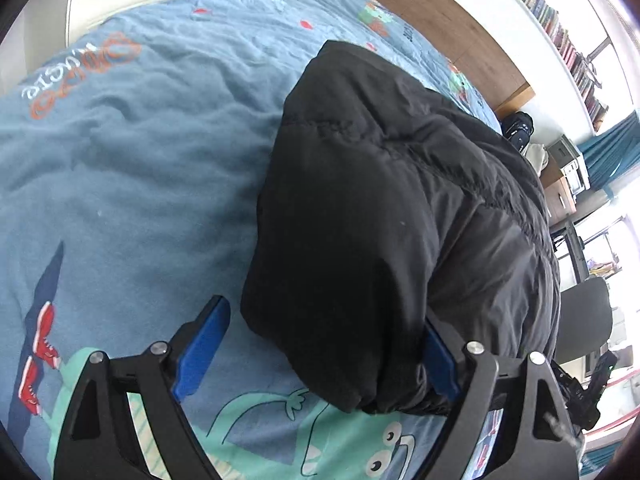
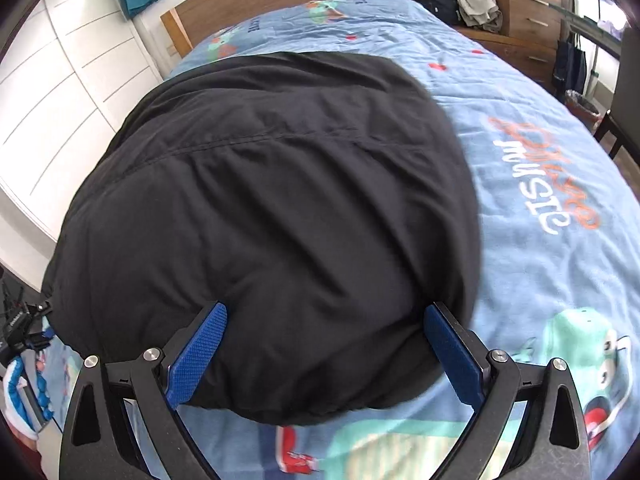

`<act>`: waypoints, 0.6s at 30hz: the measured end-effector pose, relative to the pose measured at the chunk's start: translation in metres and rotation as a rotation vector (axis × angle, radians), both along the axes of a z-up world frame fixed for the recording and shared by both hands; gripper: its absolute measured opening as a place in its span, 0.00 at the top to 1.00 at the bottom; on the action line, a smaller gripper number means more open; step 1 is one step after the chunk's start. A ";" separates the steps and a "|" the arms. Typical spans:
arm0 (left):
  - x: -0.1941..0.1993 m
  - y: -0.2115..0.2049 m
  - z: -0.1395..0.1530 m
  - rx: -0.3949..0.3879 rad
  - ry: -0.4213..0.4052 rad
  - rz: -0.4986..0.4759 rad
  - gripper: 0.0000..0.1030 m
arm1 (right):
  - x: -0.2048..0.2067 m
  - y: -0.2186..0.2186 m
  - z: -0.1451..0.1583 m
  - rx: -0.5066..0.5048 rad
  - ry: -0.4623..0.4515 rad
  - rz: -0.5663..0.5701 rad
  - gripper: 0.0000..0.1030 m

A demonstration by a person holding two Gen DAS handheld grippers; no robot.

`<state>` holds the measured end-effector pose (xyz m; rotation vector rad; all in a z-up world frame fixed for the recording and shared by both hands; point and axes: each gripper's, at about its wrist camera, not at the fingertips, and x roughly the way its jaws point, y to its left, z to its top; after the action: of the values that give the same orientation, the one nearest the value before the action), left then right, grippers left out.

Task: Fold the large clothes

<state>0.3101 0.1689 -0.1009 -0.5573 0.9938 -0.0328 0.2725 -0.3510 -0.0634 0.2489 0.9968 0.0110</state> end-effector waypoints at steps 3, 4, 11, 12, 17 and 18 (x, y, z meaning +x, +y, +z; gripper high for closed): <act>-0.024 -0.009 0.021 0.053 -0.040 -0.004 0.14 | -0.020 -0.010 0.011 -0.067 0.002 -0.041 0.05; -0.034 -0.013 0.029 0.072 -0.057 -0.012 0.14 | -0.030 -0.014 0.016 -0.066 -0.001 -0.053 0.05; -0.139 -0.054 0.107 0.215 -0.237 -0.068 0.14 | -0.121 -0.010 0.063 -0.032 -0.102 -0.086 0.05; -0.159 -0.059 0.116 0.227 -0.266 -0.066 0.13 | -0.137 -0.004 0.071 -0.029 -0.125 -0.081 0.05; -0.231 -0.078 0.145 0.333 -0.331 -0.085 0.09 | -0.200 0.020 0.096 -0.035 -0.197 -0.031 0.05; -0.246 -0.081 0.151 0.347 -0.347 -0.087 0.09 | -0.212 0.027 0.101 -0.047 -0.207 -0.016 0.05</act>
<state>0.0646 0.0880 0.0500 -0.1796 0.6633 -0.0322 0.0603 -0.3244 0.0374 0.2076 0.7884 -0.0014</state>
